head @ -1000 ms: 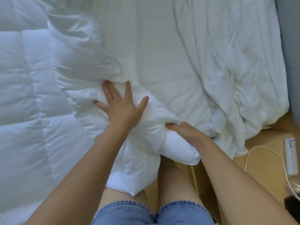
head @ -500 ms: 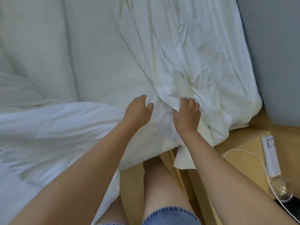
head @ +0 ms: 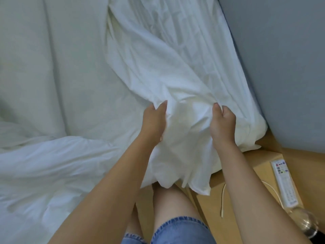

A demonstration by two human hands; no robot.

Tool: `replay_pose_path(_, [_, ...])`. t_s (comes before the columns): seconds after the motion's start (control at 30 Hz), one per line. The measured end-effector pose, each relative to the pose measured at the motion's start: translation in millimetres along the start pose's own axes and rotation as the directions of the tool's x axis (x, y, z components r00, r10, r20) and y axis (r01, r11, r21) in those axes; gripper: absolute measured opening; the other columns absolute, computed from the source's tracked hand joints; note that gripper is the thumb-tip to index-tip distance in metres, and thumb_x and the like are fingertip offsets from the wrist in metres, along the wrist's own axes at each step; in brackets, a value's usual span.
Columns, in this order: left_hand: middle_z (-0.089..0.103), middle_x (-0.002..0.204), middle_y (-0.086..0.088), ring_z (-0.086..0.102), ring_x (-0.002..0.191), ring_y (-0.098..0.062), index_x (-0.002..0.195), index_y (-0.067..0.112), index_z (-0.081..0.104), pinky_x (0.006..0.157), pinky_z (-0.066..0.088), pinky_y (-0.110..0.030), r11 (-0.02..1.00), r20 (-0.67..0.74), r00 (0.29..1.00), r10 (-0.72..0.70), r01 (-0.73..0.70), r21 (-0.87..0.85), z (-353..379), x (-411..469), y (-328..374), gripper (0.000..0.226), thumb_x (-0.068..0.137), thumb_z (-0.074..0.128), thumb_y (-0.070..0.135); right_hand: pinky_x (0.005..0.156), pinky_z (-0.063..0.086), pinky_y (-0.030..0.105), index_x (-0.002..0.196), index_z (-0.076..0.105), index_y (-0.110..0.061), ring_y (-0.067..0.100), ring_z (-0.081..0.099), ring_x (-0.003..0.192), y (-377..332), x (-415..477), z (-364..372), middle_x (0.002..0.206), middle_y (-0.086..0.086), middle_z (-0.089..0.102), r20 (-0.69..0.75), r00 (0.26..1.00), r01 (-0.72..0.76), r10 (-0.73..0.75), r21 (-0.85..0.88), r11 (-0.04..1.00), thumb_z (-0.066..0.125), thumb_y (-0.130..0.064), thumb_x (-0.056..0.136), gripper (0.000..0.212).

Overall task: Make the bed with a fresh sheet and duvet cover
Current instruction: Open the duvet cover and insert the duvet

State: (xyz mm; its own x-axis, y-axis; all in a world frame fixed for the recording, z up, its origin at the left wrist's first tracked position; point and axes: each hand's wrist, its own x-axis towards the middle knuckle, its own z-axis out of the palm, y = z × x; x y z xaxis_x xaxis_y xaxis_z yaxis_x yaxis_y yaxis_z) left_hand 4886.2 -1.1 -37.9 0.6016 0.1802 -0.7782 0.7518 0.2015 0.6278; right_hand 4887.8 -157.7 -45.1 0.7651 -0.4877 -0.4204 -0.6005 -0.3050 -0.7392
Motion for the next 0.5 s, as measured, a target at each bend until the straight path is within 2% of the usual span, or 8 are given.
replay_pose_path(0.1, [0.063,0.079,-0.005,0.060,0.073,-0.018,0.091,0.001,0.062,0.068,0.049,-0.032,0.958,-0.057,0.965,0.254,-0.243,0.150,-27,-42,21,0.017,0.088,0.055,0.016,0.079,0.038,0.031,0.101,0.052,-0.011,0.016,0.048,0.089,-18,-15,-12,0.097,-0.001,0.049,-0.020,0.994,0.103,-0.110,-0.216,0.971,0.047,-0.021,0.095,0.013])
replay_pose_path(0.13, [0.063,0.076,-0.003,0.060,0.070,-0.016,0.087,0.003,0.062,0.066,0.048,-0.029,0.923,-0.045,0.946,0.321,-0.302,0.237,-35,-59,29,0.014,0.087,0.055,0.016,0.087,0.037,0.029,0.115,0.050,-0.012,0.016,0.043,0.102,-27,-29,-12,0.111,-0.001,0.045,0.025,0.991,0.133,-0.131,-0.245,0.960,0.051,-0.023,0.094,0.024])
replay_pose_path(0.2, [0.064,0.074,-0.001,0.060,0.070,-0.017,0.084,0.006,0.059,0.065,0.047,-0.029,0.788,0.058,0.907,0.417,-0.392,0.474,-48,-93,40,0.015,0.088,0.054,0.020,0.091,0.037,0.026,0.122,0.050,-0.014,0.011,0.043,0.108,-50,-63,-10,0.115,-0.005,0.045,0.209,0.973,0.113,-0.094,-0.082,0.990,0.056,-0.033,0.092,0.036])
replay_pose_path(0.23, [0.063,0.075,-0.003,0.060,0.071,-0.020,0.086,0.007,0.057,0.065,0.047,-0.031,0.653,0.159,0.886,0.436,-0.433,0.621,-52,-106,43,0.018,0.090,0.052,0.023,0.088,0.042,0.026,0.116,0.055,-0.014,0.011,0.051,0.103,-67,-82,-9,0.108,-0.005,0.054,0.350,0.936,0.014,-0.036,0.063,0.998,0.057,-0.039,0.091,0.035])
replay_pose_path(0.3, [0.059,0.079,-0.003,0.059,0.073,-0.024,0.095,0.009,0.051,0.062,0.042,-0.032,0.154,0.424,0.799,0.426,-0.526,0.837,-58,-124,43,0.016,0.094,0.045,0.024,0.076,0.050,0.029,0.091,0.060,-0.011,0.014,0.061,0.082,-90,-113,-4,0.082,-0.002,0.061,0.556,0.830,-0.181,0.040,0.201,0.963,0.059,-0.042,0.088,0.032])
replay_pose_path(0.37, [0.056,0.083,0.000,0.055,0.071,-0.021,0.108,0.013,0.048,0.057,0.036,-0.028,-0.185,0.616,0.700,0.362,-0.594,0.783,-67,-135,41,0.017,0.094,0.042,0.022,0.066,0.047,0.030,0.078,0.056,-0.005,0.019,0.056,0.070,-101,-132,2,0.070,0.004,0.055,0.541,0.841,-0.125,0.019,0.161,0.979,0.061,-0.032,0.090,0.030])
replay_pose_path(0.43, [0.056,0.083,0.002,0.054,0.071,-0.019,0.101,0.015,0.048,0.059,0.037,-0.028,-0.105,0.649,0.701,0.296,-0.652,0.751,-79,-142,43,0.016,0.092,0.049,0.028,0.064,0.042,0.029,0.079,0.060,-0.002,0.021,0.053,0.069,-104,-141,7,0.071,0.007,0.055,0.428,0.902,-0.141,0.050,0.183,0.973,0.055,-0.025,0.094,0.028])
replay_pose_path(0.5, [0.057,0.071,0.005,0.054,0.064,-0.013,0.089,0.014,0.053,0.060,0.041,-0.025,0.269,0.589,0.763,0.266,-0.645,0.715,-90,-143,47,0.019,0.087,0.058,0.033,0.074,0.046,0.033,0.091,0.064,-0.003,0.024,0.059,0.080,-104,-145,6,0.083,0.009,0.062,0.426,0.891,-0.327,0.156,0.364,0.872,0.049,-0.022,0.096,0.025])
